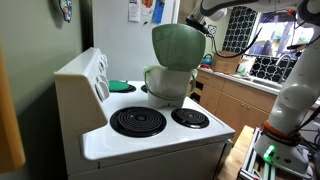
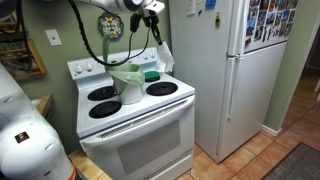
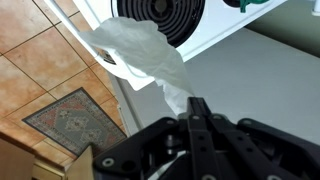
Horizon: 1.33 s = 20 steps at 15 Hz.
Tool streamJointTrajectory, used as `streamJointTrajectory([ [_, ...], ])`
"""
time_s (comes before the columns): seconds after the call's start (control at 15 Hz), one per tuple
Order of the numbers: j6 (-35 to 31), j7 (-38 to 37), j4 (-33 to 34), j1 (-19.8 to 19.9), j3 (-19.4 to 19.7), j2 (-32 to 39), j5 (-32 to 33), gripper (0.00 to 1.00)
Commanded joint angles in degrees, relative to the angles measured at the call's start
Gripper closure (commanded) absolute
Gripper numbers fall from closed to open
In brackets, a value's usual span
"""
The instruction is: Move the paper towel from the bin to the stove then close the bin
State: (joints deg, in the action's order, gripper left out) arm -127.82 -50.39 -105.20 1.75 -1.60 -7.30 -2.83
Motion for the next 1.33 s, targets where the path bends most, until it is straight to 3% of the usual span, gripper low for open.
streamJointTrajectory([
  [0.0,-1.64,5.77,2.05,-0.63,1.24,4.06,-7.46,1.00],
  [0.6,1.35,14.80,8.34,-0.42,1.01,15.06,-17.68,1.00],
  [0.67,1.85,15.26,8.94,-0.43,0.96,15.61,-18.21,0.74],
  [0.73,2.42,14.94,9.36,-0.59,0.99,16.12,-17.82,0.73],
  [1.27,8.86,13.96,12.30,-0.98,1.32,16.23,-17.25,0.13],
])
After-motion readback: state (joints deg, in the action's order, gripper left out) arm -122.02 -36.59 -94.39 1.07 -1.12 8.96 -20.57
